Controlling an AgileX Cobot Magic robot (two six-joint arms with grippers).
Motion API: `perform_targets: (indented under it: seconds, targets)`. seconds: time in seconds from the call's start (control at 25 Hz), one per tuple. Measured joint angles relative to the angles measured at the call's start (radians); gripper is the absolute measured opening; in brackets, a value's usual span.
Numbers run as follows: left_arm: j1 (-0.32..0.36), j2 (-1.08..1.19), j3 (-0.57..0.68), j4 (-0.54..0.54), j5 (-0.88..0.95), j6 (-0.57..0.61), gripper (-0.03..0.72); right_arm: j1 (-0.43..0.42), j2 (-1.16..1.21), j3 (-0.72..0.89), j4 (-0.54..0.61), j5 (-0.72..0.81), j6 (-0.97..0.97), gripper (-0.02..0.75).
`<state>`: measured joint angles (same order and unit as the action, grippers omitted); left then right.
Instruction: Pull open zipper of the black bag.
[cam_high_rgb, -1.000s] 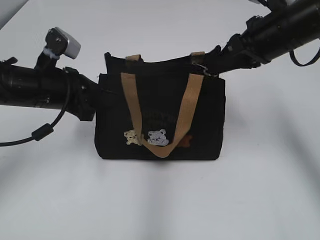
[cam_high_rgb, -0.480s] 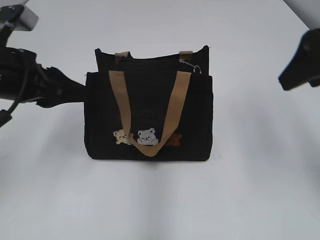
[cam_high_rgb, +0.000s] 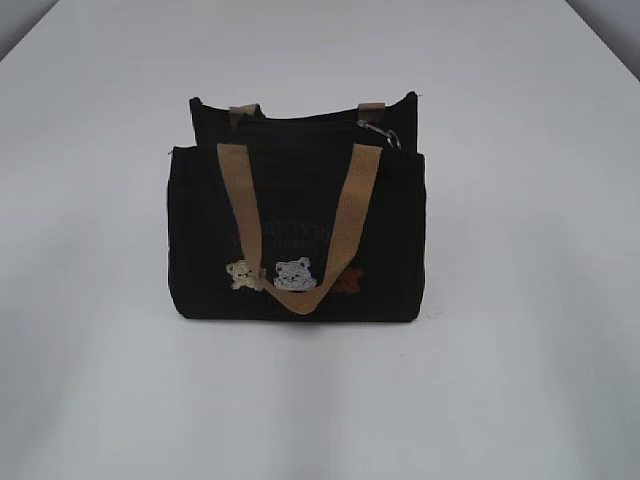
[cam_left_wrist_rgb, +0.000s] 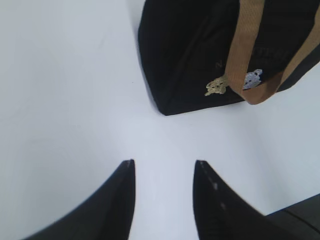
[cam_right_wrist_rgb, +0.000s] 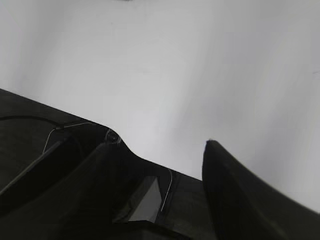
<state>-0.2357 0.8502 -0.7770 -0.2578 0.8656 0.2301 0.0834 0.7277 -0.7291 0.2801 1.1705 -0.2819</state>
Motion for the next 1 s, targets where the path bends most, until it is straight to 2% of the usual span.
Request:
perform_targets:
  seconds: [0.2,0.36,0.52,0.68,1.0]
  targets:
    - [0.0,-0.326,0.0,0.128,0.149,-0.125,0.287,0.0,-0.278,0.102,-0.047,0.012,0.001,0.398]
    - [0.0,-0.529,0.034,0.183,0.228,-0.144,0.286,0.0,-0.445,0.153,-0.082,0.013,0.001,0.381]
    - [0.0,-0.686,0.144,0.194,0.259,-0.148,0.273,0.0,-0.556,0.209,-0.092,0.008,0.0,0.379]
    - [0.0,-0.786,0.242,0.191,0.224,-0.148,0.249,0.0,-0.635,0.235,-0.092,-0.043,-0.014,0.379]
    - [0.0,-0.822,0.248,0.19,0.199,-0.148,0.24,0.0,-0.689,0.243,-0.111,-0.059,0.007,0.374]
